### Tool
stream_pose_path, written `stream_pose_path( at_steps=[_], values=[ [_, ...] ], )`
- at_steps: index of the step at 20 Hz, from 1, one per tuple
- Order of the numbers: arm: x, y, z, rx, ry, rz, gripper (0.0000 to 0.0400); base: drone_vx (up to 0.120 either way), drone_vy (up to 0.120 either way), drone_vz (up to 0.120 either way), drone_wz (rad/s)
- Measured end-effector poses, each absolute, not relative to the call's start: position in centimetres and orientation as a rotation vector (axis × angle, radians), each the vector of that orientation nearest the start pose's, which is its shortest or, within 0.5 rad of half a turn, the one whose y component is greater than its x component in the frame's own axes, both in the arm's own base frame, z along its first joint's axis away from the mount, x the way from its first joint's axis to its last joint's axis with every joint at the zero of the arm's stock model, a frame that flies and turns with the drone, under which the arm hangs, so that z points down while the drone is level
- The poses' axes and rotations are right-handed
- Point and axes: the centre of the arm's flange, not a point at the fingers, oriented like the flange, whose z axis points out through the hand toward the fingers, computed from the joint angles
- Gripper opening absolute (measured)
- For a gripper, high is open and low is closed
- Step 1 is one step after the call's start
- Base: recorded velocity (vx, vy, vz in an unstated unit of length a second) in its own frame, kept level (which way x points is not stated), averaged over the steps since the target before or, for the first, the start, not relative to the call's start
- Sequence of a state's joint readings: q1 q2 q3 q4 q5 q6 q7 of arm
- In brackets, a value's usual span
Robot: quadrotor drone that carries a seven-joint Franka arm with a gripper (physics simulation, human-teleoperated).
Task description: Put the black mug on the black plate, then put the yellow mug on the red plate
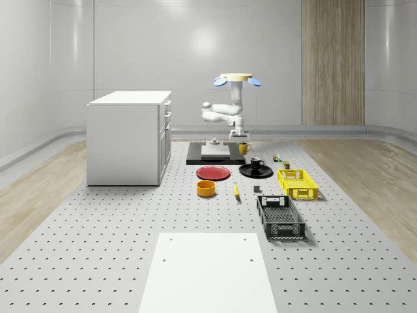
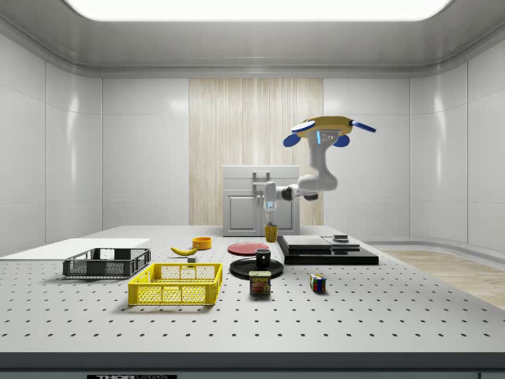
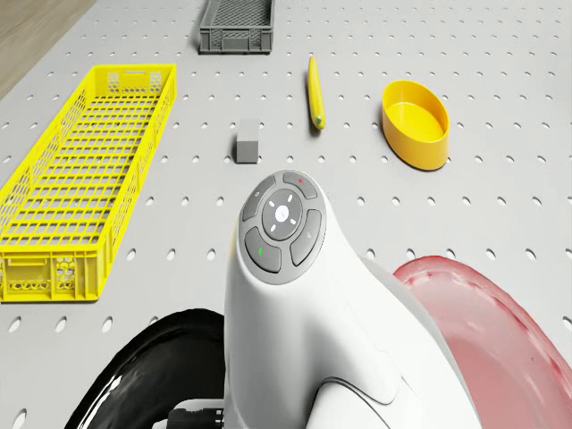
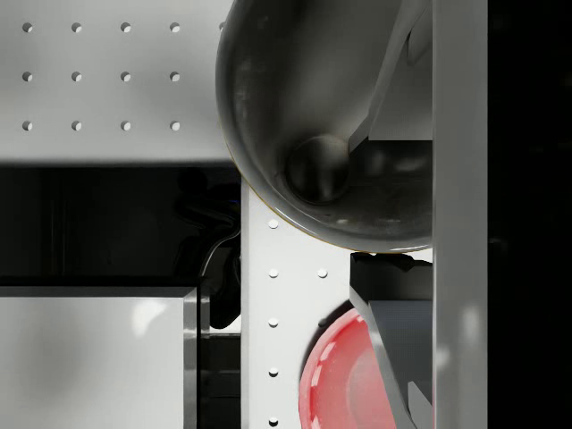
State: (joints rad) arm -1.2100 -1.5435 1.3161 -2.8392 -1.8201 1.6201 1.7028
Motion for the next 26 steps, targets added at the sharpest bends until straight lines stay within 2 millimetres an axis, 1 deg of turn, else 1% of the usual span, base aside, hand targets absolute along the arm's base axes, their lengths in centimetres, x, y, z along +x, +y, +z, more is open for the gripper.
stream_pose_path(
  at_steps=[23, 26],
  values=[
    [31.28, -0.20, 50.87, 0.001, -0.002, 0.786, 0.0110, 0.120, -0.120, 0.000, 0.000],
    [31.28, -0.20, 50.87, 0.001, -0.002, 0.786, 0.0110, 0.027, -0.120, 0.000, 0.000]
  ],
)
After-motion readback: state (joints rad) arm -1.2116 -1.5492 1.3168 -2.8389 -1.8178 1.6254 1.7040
